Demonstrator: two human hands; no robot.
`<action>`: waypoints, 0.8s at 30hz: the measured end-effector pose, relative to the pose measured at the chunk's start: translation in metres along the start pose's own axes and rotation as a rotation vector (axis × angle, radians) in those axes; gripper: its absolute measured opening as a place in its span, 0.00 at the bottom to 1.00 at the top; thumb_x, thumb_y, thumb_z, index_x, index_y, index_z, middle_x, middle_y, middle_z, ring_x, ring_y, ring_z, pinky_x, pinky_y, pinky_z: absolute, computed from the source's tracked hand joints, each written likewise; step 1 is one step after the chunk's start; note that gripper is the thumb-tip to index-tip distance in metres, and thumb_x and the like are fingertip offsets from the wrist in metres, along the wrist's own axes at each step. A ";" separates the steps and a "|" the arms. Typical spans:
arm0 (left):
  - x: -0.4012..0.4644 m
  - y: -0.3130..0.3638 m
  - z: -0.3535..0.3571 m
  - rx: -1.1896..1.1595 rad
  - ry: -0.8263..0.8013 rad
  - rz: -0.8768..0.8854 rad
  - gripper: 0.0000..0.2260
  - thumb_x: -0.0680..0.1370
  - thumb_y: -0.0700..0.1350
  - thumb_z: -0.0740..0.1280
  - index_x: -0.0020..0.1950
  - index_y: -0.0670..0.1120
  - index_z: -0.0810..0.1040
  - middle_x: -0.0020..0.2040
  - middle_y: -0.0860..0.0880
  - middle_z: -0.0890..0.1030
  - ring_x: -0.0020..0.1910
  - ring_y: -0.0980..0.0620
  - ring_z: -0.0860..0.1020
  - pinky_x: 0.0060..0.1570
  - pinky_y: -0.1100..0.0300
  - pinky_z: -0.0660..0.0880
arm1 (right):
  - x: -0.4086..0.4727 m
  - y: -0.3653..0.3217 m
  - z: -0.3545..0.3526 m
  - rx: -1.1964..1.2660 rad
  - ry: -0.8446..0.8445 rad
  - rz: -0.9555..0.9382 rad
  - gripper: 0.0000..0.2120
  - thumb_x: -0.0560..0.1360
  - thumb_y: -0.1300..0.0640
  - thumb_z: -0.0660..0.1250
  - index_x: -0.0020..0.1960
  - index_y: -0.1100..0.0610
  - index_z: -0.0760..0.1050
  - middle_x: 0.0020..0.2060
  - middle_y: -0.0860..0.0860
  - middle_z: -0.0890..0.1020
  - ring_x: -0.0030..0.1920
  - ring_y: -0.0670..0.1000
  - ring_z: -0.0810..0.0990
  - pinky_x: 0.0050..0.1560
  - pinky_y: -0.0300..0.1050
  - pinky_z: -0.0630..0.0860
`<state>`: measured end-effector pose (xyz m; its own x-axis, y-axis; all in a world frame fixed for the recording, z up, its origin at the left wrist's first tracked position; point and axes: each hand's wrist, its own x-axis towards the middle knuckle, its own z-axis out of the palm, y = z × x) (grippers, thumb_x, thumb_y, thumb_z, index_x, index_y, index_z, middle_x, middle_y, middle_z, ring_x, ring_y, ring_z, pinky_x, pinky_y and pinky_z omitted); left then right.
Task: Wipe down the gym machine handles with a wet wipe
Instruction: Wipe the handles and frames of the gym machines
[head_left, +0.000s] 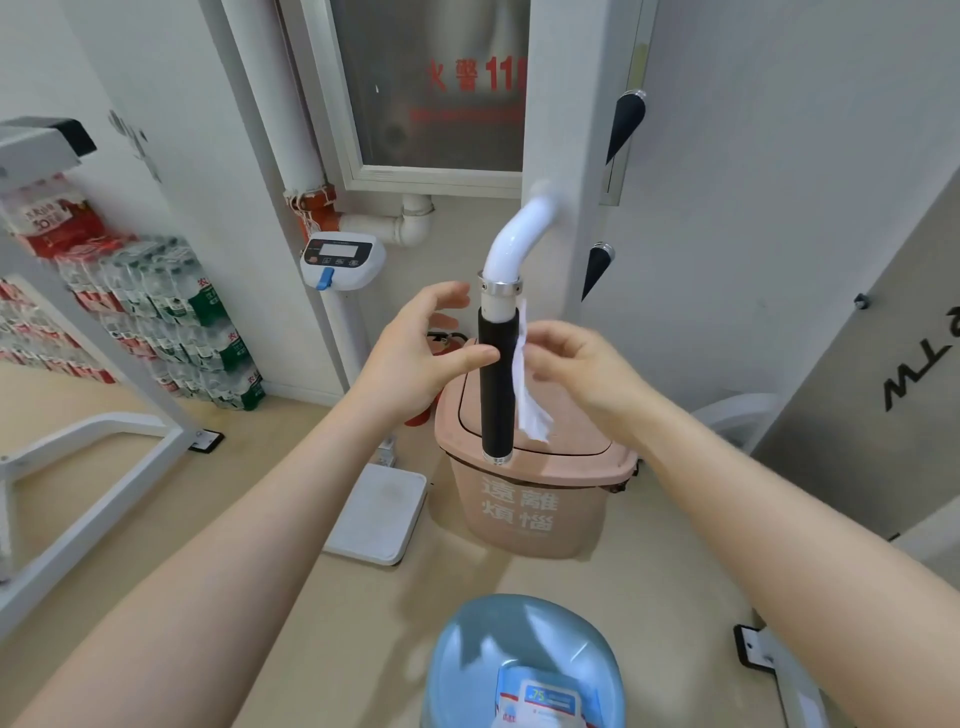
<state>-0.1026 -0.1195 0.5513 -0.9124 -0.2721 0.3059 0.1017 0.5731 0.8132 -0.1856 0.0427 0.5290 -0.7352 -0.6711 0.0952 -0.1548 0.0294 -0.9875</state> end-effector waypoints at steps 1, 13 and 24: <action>0.000 -0.001 0.000 -0.008 -0.004 0.000 0.27 0.71 0.45 0.72 0.67 0.48 0.68 0.62 0.55 0.73 0.57 0.56 0.73 0.58 0.56 0.72 | -0.002 0.010 0.005 0.051 -0.017 0.034 0.06 0.77 0.61 0.63 0.50 0.53 0.76 0.46 0.47 0.80 0.46 0.45 0.78 0.51 0.40 0.74; 0.001 -0.005 -0.011 0.021 -0.213 0.012 0.06 0.75 0.43 0.67 0.51 0.50 0.81 0.50 0.52 0.79 0.49 0.63 0.76 0.50 0.72 0.70 | -0.020 0.049 0.045 -0.110 0.013 0.040 0.10 0.77 0.61 0.64 0.54 0.48 0.74 0.52 0.50 0.82 0.54 0.45 0.80 0.59 0.49 0.75; 0.006 -0.001 -0.011 -0.012 -0.233 0.042 0.08 0.73 0.44 0.70 0.49 0.54 0.78 0.47 0.54 0.82 0.47 0.56 0.81 0.55 0.56 0.75 | -0.030 0.058 0.054 -0.212 0.163 0.098 0.18 0.72 0.60 0.70 0.58 0.45 0.73 0.52 0.45 0.82 0.54 0.42 0.79 0.61 0.48 0.74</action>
<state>-0.1037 -0.1300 0.5579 -0.9739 -0.0615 0.2184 0.1453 0.5702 0.8085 -0.1370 0.0243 0.4616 -0.8474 -0.5297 0.0368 -0.1998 0.2537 -0.9464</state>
